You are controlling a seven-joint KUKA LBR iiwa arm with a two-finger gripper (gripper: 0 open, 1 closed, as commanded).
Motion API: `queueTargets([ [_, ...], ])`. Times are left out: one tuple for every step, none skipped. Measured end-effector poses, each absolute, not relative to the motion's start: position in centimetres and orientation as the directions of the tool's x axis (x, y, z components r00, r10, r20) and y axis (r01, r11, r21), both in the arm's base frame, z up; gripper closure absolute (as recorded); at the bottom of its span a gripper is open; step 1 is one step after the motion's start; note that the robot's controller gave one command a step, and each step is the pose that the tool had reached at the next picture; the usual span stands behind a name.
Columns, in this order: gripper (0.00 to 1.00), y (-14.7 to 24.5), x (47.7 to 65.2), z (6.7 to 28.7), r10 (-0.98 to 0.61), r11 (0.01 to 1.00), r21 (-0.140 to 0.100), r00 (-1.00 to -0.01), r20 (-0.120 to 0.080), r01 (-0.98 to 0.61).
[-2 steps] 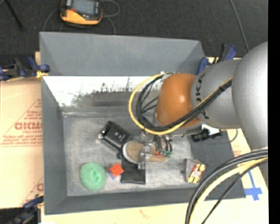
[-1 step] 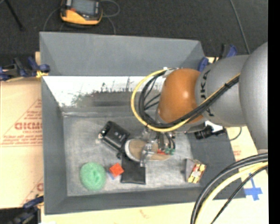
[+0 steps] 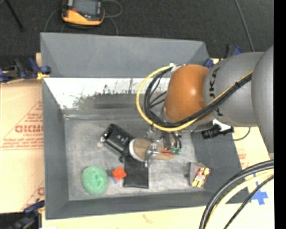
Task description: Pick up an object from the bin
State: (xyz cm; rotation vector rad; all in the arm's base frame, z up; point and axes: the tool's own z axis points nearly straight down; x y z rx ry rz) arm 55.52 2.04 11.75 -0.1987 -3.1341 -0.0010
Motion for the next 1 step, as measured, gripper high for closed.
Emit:
queueTargets([
  [1.00, 2.02, 55.58, 13.29, 0.126, 0.992, 0.001, -0.992, -0.003, 0.126],
])
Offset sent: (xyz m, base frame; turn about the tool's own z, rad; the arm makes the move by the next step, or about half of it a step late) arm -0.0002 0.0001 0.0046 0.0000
